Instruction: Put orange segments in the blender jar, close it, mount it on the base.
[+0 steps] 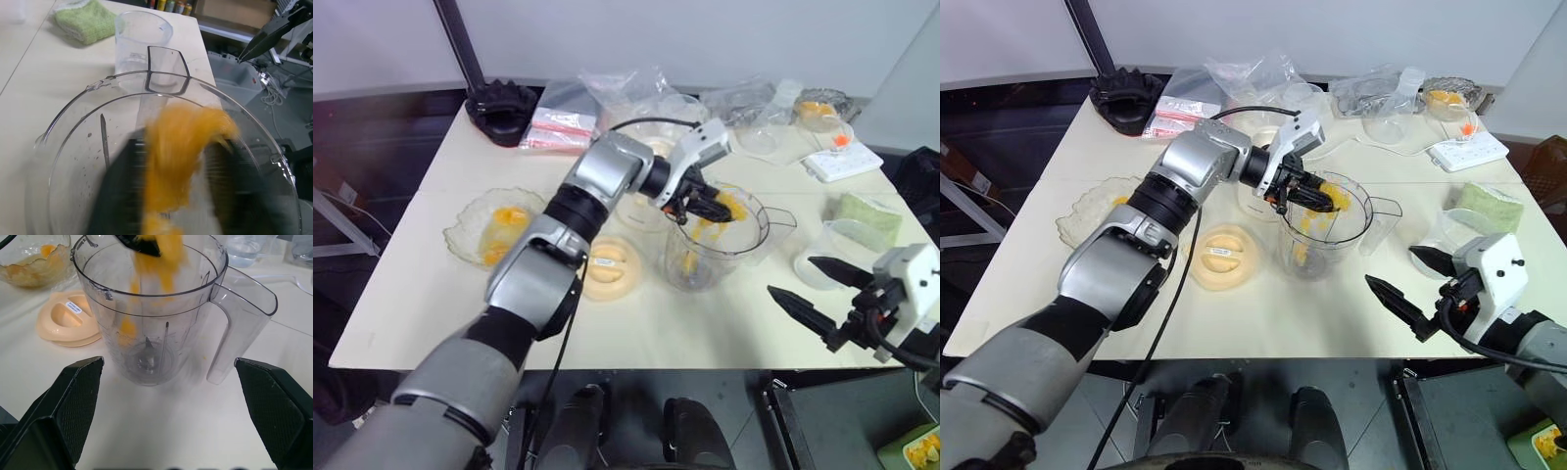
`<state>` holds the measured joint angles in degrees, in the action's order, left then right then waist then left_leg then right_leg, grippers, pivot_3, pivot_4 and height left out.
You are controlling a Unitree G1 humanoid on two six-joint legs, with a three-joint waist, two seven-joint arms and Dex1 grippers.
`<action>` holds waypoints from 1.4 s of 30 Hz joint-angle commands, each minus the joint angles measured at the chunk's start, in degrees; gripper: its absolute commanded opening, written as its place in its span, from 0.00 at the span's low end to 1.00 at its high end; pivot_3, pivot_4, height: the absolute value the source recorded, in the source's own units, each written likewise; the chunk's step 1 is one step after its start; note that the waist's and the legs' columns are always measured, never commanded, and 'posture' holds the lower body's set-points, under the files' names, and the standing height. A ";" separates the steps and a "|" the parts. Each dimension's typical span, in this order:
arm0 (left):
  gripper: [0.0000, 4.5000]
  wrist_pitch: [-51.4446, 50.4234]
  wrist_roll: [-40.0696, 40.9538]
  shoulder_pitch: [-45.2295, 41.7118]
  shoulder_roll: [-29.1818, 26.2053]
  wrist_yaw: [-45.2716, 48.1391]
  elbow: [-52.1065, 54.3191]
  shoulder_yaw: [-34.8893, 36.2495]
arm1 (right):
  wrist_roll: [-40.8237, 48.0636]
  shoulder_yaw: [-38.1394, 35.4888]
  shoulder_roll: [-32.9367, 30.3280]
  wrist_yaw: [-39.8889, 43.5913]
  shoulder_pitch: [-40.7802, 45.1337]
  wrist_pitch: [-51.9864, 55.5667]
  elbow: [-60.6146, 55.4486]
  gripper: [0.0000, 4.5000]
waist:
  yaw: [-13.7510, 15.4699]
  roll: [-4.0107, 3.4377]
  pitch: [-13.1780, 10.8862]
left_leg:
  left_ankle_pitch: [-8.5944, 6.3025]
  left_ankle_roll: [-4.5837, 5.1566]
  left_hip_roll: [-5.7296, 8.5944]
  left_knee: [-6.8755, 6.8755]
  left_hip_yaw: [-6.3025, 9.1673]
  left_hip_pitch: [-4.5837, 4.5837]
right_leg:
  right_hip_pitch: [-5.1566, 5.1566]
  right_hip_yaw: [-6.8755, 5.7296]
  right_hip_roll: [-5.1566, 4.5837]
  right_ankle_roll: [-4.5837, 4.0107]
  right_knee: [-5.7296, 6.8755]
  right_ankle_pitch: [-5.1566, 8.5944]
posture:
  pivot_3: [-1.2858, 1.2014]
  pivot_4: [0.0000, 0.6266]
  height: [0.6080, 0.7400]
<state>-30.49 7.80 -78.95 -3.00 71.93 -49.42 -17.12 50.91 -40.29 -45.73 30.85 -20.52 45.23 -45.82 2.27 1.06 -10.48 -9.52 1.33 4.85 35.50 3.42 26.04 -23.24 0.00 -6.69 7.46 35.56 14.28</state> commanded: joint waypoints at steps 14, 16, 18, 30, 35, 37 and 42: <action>0.99 6.09 6.86 3.46 -6.55 -10.95 19.59 15.49 | -12.56 -7.04 6.36 -1.92 -6.88 -8.45 7.39 1.00 | -0.13 -0.25 0.15 | -0.03 0.02 0.01 0.04 -0.01 -0.01 | 0.01 0.01 0.00 0.02 0.01 -0.01 | 0.52 0.24 1.00; 0.99 1.78 9.56 7.11 -8.65 -10.83 25.57 16.72 | -13.48 -8.37 7.46 -2.98 -7.44 -8.61 8.45 1.00 | -0.10 -0.34 0.20 | -0.04 0.03 0.01 0.02 -0.02 -0.12 | 0.07 0.03 0.02 0.02 0.06 0.00 | 0.52 0.24 1.00; 0.99 2.71 10.09 12.64 -11.83 -9.59 32.41 16.36 | -16.36 -8.43 7.83 -5.39 -7.83 -8.08 9.07 1.00 | -0.26 -0.37 0.20 | -0.03 0.02 -0.01 0.02 -0.03 -0.28 | 0.10 0.07 0.03 0.01 0.26 0.00 | 0.52 0.24 1.00; 0.99 -16.06 22.42 41.33 -25.05 -17.20 70.69 20.01 | -25.14 -8.64 8.02 -16.72 1.98 -6.60 26.07 1.00 | -0.15 -0.52 0.23 | -0.08 -0.20 -0.02 0.03 -0.09 -0.60 | 0.38 0.22 -0.03 -0.28 0.33 0.15 | 0.52 0.24 1.00; 0.99 -18.48 24.48 45.97 -27.01 -20.74 76.49 18.87 | -30.86 -2.25 6.86 -16.64 10.03 -13.14 40.15 1.00 | -0.55 -0.71 0.33 | -0.08 -0.20 -0.06 0.02 -0.11 -0.70 | 0.48 0.21 0.03 -0.29 0.25 0.15 | 0.52 0.24 1.00; 0.99 -18.88 24.92 47.26 -27.24 -22.47 77.65 18.63 | -31.90 -0.38 6.68 -15.95 13.03 -15.25 44.77 1.00 | -0.71 -0.81 0.34 | -0.07 -0.19 -0.07 0.01 -0.11 -0.71 | 0.47 0.21 0.06 -0.29 0.26 0.15 | 0.52 0.24 1.00; 0.99 -19.51 26.38 48.94 -28.16 -24.59 79.79 18.13 | -32.50 2.86 6.00 -12.89 17.05 -17.56 49.94 1.00 | -0.71 -0.90 0.33 | -0.05 -0.16 -0.04 0.01 -0.12 -0.70 | 0.46 0.21 0.13 -0.29 0.28 0.15 | 0.52 0.24 1.00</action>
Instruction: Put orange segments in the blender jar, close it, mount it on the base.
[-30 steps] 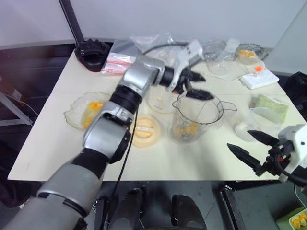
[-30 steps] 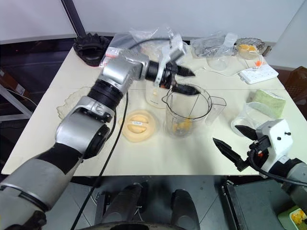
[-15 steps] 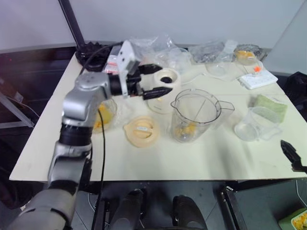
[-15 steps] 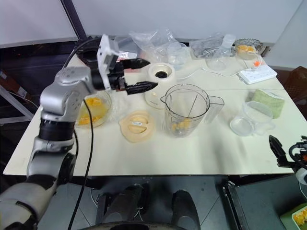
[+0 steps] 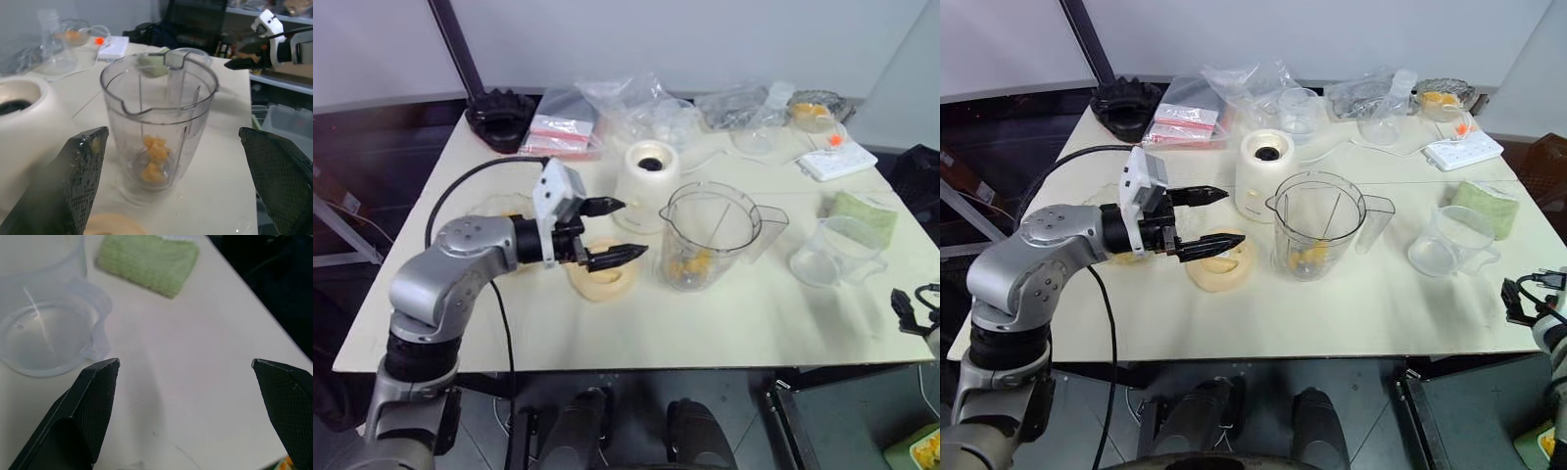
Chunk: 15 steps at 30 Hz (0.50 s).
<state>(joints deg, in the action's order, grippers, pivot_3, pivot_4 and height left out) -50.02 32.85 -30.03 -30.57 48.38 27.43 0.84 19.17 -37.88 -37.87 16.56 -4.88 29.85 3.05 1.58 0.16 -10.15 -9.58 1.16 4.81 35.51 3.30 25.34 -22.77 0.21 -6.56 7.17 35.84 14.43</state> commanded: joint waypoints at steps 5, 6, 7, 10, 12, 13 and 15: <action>0.99 -0.99 2.45 0.99 -0.79 -3.41 4.52 -0.59 | -1.92 2.48 -3.40 2.39 5.28 -4.29 6.20 1.00 | -0.15 -0.01 0.00 | -0.01 -0.01 0.00 0.00 -0.01 -0.01 | 0.01 0.00 0.04 0.00 0.00 0.00 | 0.52 0.24 1.00; 0.99 -1.07 2.66 1.10 -0.84 -3.74 4.64 -0.73 | -2.18 3.05 -3.60 2.42 6.13 -4.72 7.25 1.00 | -0.19 -0.01 0.00 | -0.01 -0.02 0.00 0.00 0.00 -0.01 | 0.01 0.00 0.05 0.00 0.00 0.00 | 0.52 0.24 1.00; 0.99 -1.14 2.85 1.15 -0.84 -4.05 4.70 -0.88 | -2.65 3.66 -3.82 2.51 6.88 -5.42 8.31 1.00 | -0.27 -0.01 0.00 | -0.01 -0.02 0.00 0.00 0.00 -0.01 | 0.01 0.00 0.05 0.00 0.00 0.00 | 0.52 0.24 1.00; 0.99 -1.28 3.21 1.20 -0.75 -5.00 4.69 -1.44 | -3.30 4.76 -3.96 2.42 9.22 -6.49 10.83 1.00 | -0.79 -0.01 0.00 | -0.01 -0.02 0.00 0.00 0.00 0.00 | 0.01 0.00 0.06 0.00 -0.01 0.00 | 0.52 0.24 1.00; 0.99 -1.42 3.47 1.41 -1.02 -5.60 4.84 -1.87 | -3.45 5.40 -3.90 2.57 10.28 -6.94 11.97 1.00 | -0.89 -0.01 -0.01 | -0.01 -0.02 0.00 0.00 0.00 0.00 | 0.01 0.00 0.05 0.00 -0.01 0.00 | 0.52 0.24 1.00; 0.99 -1.49 3.72 1.60 -1.28 -5.72 5.03 -1.91 | -3.62 5.76 -3.90 2.63 10.62 -7.24 12.36 1.00 | -0.91 -0.02 -0.01 | -0.01 -0.01 0.00 0.00 0.00 0.00 | 0.00 0.01 0.06 0.00 -0.01 0.00 | 0.52 0.24 1.00; 0.99 -1.67 4.10 1.84 -1.66 -5.84 5.24 -1.81 | -3.78 6.28 -3.72 2.62 11.52 -7.55 13.13 1.00 | -0.98 -0.02 -0.01 | -0.01 -0.01 0.00 -0.02 0.00 0.00 | -0.01 0.00 0.06 0.00 -0.01 0.00 | 0.52 0.24 1.00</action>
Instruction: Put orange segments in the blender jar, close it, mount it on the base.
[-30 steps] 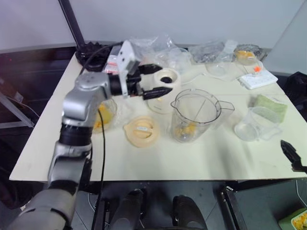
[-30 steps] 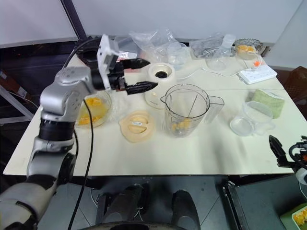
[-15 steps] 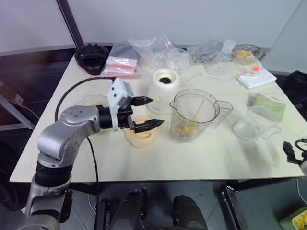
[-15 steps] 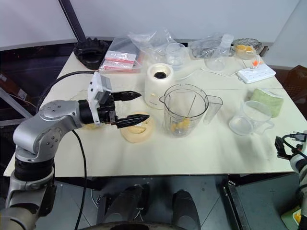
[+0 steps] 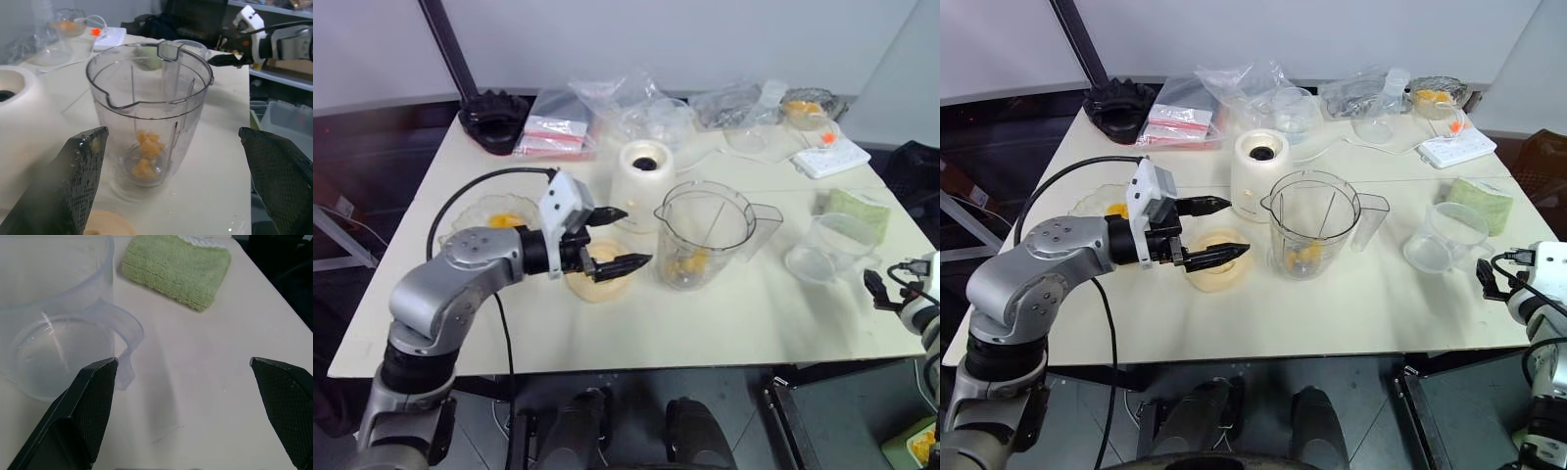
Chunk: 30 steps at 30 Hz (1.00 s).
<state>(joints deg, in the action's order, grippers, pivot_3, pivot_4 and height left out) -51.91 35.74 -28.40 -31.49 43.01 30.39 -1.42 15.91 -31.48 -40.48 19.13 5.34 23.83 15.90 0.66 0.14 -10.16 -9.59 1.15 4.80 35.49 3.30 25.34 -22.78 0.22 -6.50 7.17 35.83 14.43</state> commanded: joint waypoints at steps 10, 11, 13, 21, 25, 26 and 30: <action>0.99 -0.17 2.10 0.69 -2.30 -1.41 3.09 0.20 | -2.11 2.90 -0.36 -0.47 6.10 -4.24 4.92 1.00 | -0.04 -0.01 -0.01 | -0.01 -0.01 0.00 -0.01 0.00 0.00 | 0.00 0.01 0.00 0.00 -0.01 0.00 | 0.52 0.24 1.00; 0.99 -0.14 2.17 0.64 -2.39 -1.50 3.02 0.20 | -2.34 3.19 -0.22 -0.72 6.66 -4.77 5.73 1.00 | -0.05 -0.01 -0.01 | -0.01 -0.01 0.00 -0.02 0.00 0.00 | -0.01 0.01 -0.01 0.00 -0.01 0.00 | 0.52 0.24 1.00; 0.99 -0.05 2.14 0.39 -2.33 -1.85 2.91 -0.07 | -2.98 3.79 0.13 -1.54 7.84 -6.29 8.22 1.00 | -0.10 -0.01 -0.01 | -0.01 -0.01 0.00 -0.04 -0.01 0.00 | -0.02 0.01 0.00 0.00 -0.02 0.00 | 0.52 0.24 1.00; 0.99 0.11 2.04 -0.27 -2.22 -2.57 2.82 -0.56 | -5.42 4.99 1.04 -5.28 14.94 -15.66 22.11 1.00 | -0.35 -0.02 -0.02 | 0.00 -0.01 0.01 -0.07 -0.02 0.00 | -0.02 0.02 0.02 0.00 -0.05 0.00 | 0.52 0.24 1.00; 0.99 -0.13 2.11 -0.54 -2.36 -3.06 3.15 -0.57 | -6.88 5.98 0.31 -6.84 19.64 -22.31 32.01 1.00 | -0.63 -0.02 -0.02 | 0.01 -0.01 0.01 -0.12 -0.02 -0.01 | -0.01 0.01 0.04 0.00 -0.10 0.00 | 0.52 0.24 1.00; 0.99 -0.18 2.16 -0.57 -2.37 -3.15 3.20 -0.58 | -6.95 6.14 0.16 -6.83 20.34 -23.29 33.55 1.00 | -0.75 -0.02 -0.02 | 0.01 -0.01 0.01 -0.15 -0.02 -0.01 | -0.01 0.01 0.04 0.00 -0.13 0.00 | 0.52 0.24 1.00; 1.00 -0.39 2.49 -0.38 -2.58 -3.66 3.61 -0.43 | -7.41 7.14 -0.32 -5.97 23.01 -27.33 39.65 0.80 | -1.32 -0.02 -0.03 | 0.07 0.09 0.02 -0.26 -0.01 -0.01 | 0.02 0.01 0.05 0.00 -0.29 0.00 | 0.52 0.24 1.00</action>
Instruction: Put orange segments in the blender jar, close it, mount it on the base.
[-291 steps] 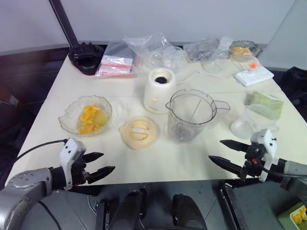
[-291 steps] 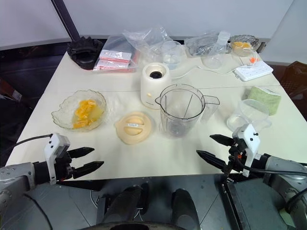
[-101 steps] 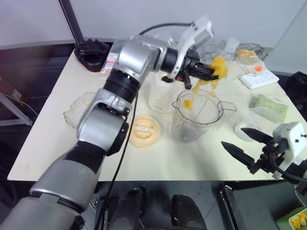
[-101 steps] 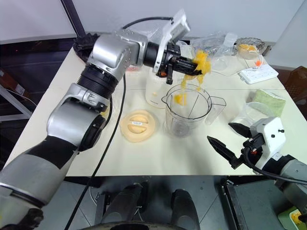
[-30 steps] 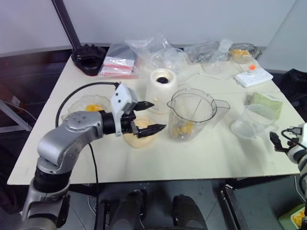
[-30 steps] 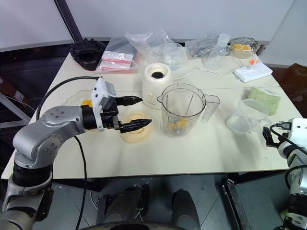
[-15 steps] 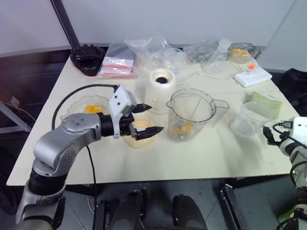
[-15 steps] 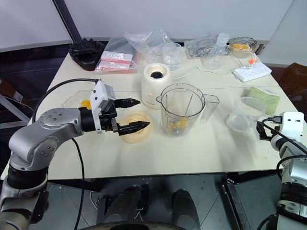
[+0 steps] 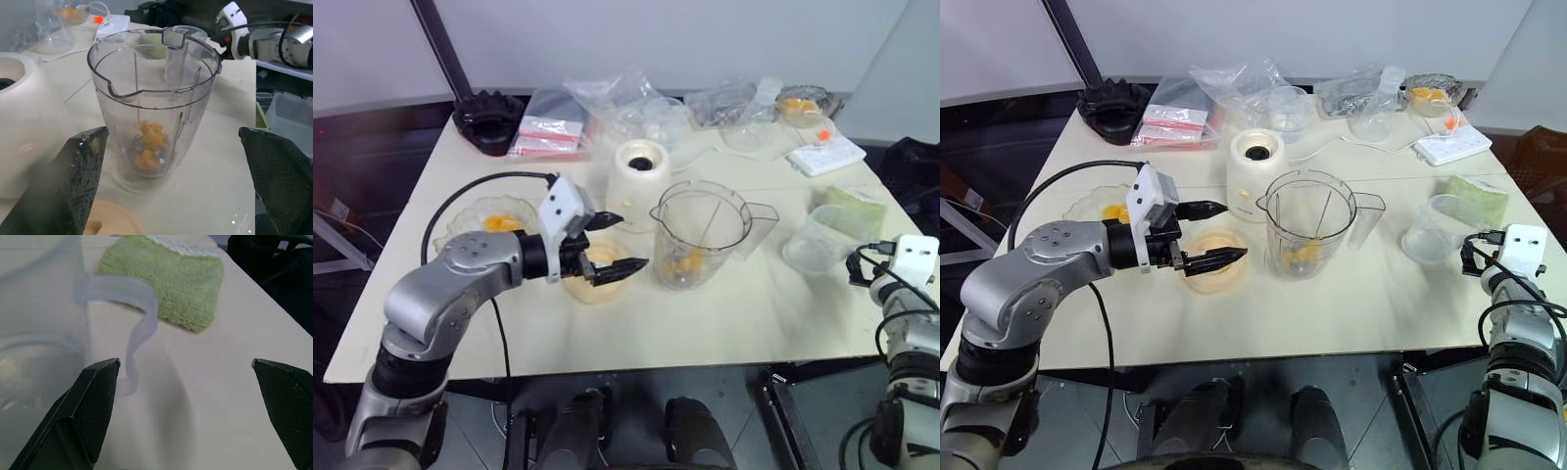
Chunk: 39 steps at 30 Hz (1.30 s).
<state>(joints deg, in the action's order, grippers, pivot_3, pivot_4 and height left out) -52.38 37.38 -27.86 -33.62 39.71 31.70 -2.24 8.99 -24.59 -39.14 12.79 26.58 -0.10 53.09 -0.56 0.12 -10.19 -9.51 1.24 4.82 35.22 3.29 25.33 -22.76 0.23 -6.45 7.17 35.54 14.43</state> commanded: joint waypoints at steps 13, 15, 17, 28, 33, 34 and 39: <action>1.00 -0.14 1.19 0.10 -1.58 -1.53 2.68 0.23 | 0.27 1.33 -1.74 3.74 2.50 -7.43 6.34 0.02 | -0.20 -0.01 -0.02 | 0.01 0.02 0.02 -0.04 0.01 0.00 | 0.02 0.00 0.01 0.00 -0.06 0.00 | 0.52 0.24 1.00; 1.00 0.02 1.02 0.20 -1.46 -1.62 2.63 -0.02 | 1.14 0.76 -1.34 4.22 1.27 -6.37 3.80 0.02 | -0.15 -0.01 -0.02 | 0.01 0.02 0.02 -0.05 0.02 0.00 | 0.02 0.00 0.01 0.00 -0.06 0.00 | 0.52 0.24 1.00; 1.00 0.15 0.97 0.25 -1.40 -1.66 2.57 -0.15 | 2.17 0.20 -0.94 4.34 0.19 -5.27 1.20 0.02 | -0.14 -0.02 -0.02 | 0.01 0.02 0.02 -0.06 0.03 0.00 | 0.01 0.00 0.01 0.00 -0.06 0.00 | 0.52 0.24 1.00; 1.00 2.09 -0.08 -0.31 -1.67 0.47 0.69 -1.93 | 10.13 -3.15 -0.15 2.74 -7.31 14.22 -32.97 0.02 | -0.07 -0.20 -0.12 | -0.04 -0.06 0.01 -0.08 0.02 0.01 | -0.06 0.04 -0.01 0.00 -0.02 0.00 | 0.52 0.24 1.00; 1.00 2.36 -0.64 -0.38 -2.08 1.45 0.66 -2.37 | 9.41 -1.46 -4.29 4.48 -4.80 20.75 -40.04 0.02 | 0.01 -0.23 -0.14 | -0.05 -0.08 0.02 -0.07 0.00 0.03 | -0.07 0.04 -0.04 0.00 -0.04 0.00 | 0.52 0.24 1.00; 1.00 2.49 -0.75 -0.46 -2.24 1.72 0.50 -2.49 | 9.27 -0.82 -5.20 4.88 -3.79 22.00 -41.02 0.02 | 0.01 -0.23 -0.14 | -0.05 -0.08 0.02 -0.07 0.00 0.04 | -0.07 0.04 -0.04 0.00 -0.05 0.00 | 0.52 0.24 1.00; 1.00 2.47 -0.07 -1.35 -3.83 3.46 0.28 -1.77 | 8.62 4.23 -9.95 8.30 5.37 28.36 -44.36 0.02 | -0.27 -0.33 -0.22 | -0.06 -0.10 0.00 -0.08 -0.01 0.06 | -0.12 0.04 -0.10 0.00 -0.05 0.00 | 0.52 0.24 1.00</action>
<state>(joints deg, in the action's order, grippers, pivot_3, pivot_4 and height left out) -50.72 36.87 -28.04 -36.63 42.44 31.27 -5.41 17.63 -20.49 -46.87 19.87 28.66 27.53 12.41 -0.83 -0.21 -10.41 -9.57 1.14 4.81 35.13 3.26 25.39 -22.91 0.27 -6.55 7.17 35.50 14.43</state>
